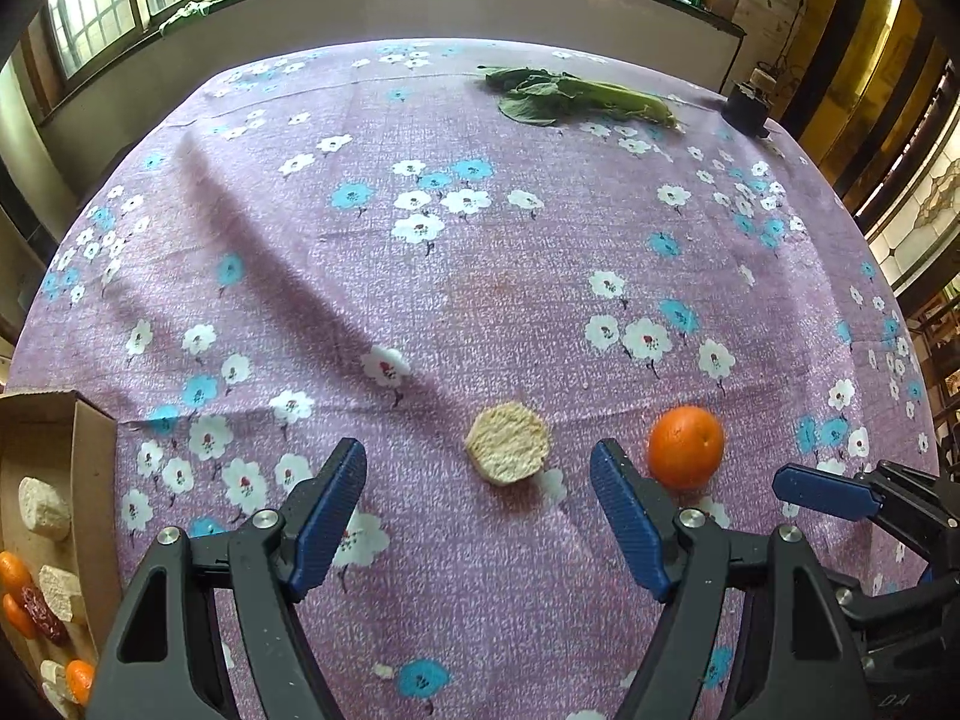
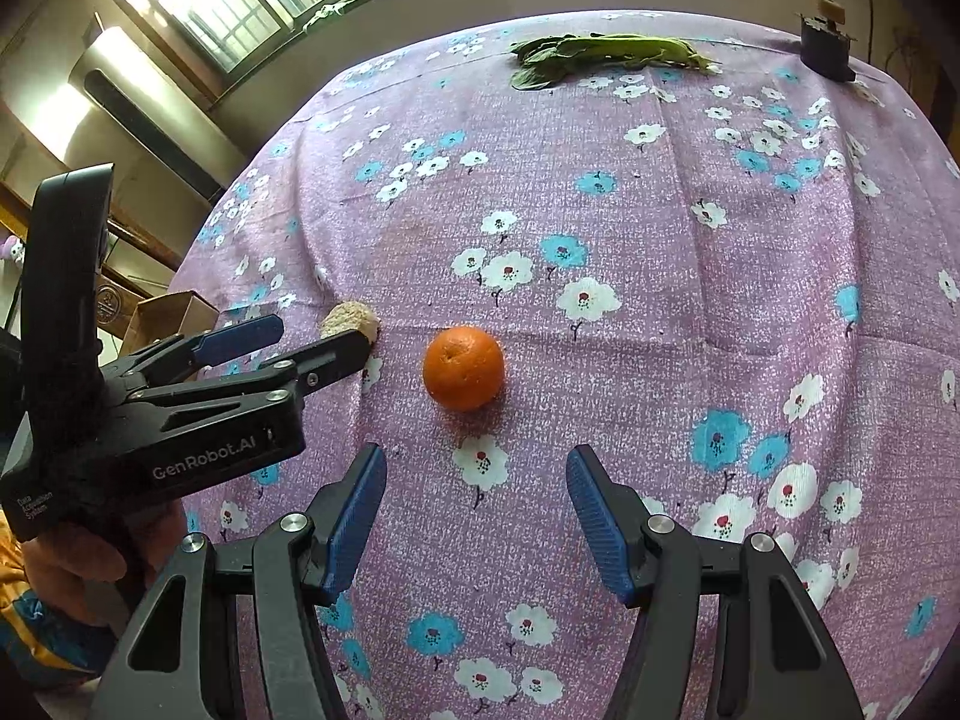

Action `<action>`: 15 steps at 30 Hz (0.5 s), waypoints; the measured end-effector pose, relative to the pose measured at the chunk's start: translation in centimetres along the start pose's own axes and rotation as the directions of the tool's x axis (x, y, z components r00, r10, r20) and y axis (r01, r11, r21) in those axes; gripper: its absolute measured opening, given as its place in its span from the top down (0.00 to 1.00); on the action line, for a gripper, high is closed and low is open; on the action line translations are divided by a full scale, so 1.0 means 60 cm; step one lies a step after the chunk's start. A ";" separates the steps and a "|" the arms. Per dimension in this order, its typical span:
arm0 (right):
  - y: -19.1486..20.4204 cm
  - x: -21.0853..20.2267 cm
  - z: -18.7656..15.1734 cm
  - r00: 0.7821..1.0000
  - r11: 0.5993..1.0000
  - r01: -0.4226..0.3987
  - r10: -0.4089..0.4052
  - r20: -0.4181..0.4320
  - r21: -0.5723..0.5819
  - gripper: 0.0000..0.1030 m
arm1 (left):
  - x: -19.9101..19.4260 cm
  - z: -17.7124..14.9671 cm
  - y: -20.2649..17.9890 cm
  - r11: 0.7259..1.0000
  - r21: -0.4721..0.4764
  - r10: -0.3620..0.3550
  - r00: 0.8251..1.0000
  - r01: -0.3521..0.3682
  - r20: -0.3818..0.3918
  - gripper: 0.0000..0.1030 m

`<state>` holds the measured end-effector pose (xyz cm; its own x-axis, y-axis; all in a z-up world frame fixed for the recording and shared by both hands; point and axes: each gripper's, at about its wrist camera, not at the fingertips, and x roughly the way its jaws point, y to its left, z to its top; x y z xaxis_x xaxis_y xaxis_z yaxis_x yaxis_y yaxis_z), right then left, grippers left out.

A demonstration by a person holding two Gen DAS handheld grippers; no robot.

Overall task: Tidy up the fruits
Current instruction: 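Grasp the last rice cake slice with left tool while right tool grasps the orange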

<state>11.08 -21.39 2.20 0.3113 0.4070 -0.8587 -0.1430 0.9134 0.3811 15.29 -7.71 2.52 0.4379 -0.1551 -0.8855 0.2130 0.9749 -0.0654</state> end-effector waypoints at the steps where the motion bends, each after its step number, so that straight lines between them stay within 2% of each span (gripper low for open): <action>1: 0.000 0.001 0.002 1.000 1.000 -0.001 0.001 0.002 -0.003 0.35 | 0.003 0.001 -0.001 1.000 0.003 -0.007 1.000 0.007 0.002 0.28; 2: 0.000 0.002 0.003 1.000 1.000 -0.003 0.003 0.004 -0.005 0.35 | 0.007 0.002 -0.003 1.000 0.008 -0.012 1.000 0.012 -0.001 0.37; 3: 0.000 0.003 0.005 1.000 1.000 -0.006 0.006 0.004 -0.006 0.35 | 0.010 0.002 -0.004 1.000 0.013 -0.015 1.000 0.015 -0.005 0.51; 5: -0.001 0.007 0.007 1.000 1.000 -0.005 0.005 0.001 -0.010 0.35 | 0.020 0.000 -0.003 1.000 0.012 -0.026 0.999 0.026 -0.021 0.66; 6: -0.001 0.010 0.008 1.000 1.000 -0.001 0.001 0.002 -0.010 0.35 | 0.018 0.000 -0.003 1.000 0.015 -0.024 1.000 0.024 -0.004 0.70; 11: 0.002 0.012 0.017 1.000 1.000 0.004 -0.004 0.027 -0.019 0.35 | 0.009 -0.003 0.004 0.999 0.002 -0.043 0.999 0.043 -0.004 0.73; 15: 0.015 0.018 0.029 0.999 0.999 0.012 -0.010 0.039 -0.051 0.35 | -0.009 -0.009 0.012 1.000 -0.003 -0.016 1.000 0.016 0.000 0.73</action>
<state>12.94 -20.16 2.23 0.3487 0.3977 -0.8487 -0.1866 0.9168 0.3530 14.73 -6.83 2.67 0.4345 -0.1711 -0.8843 0.2171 0.9727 -0.0815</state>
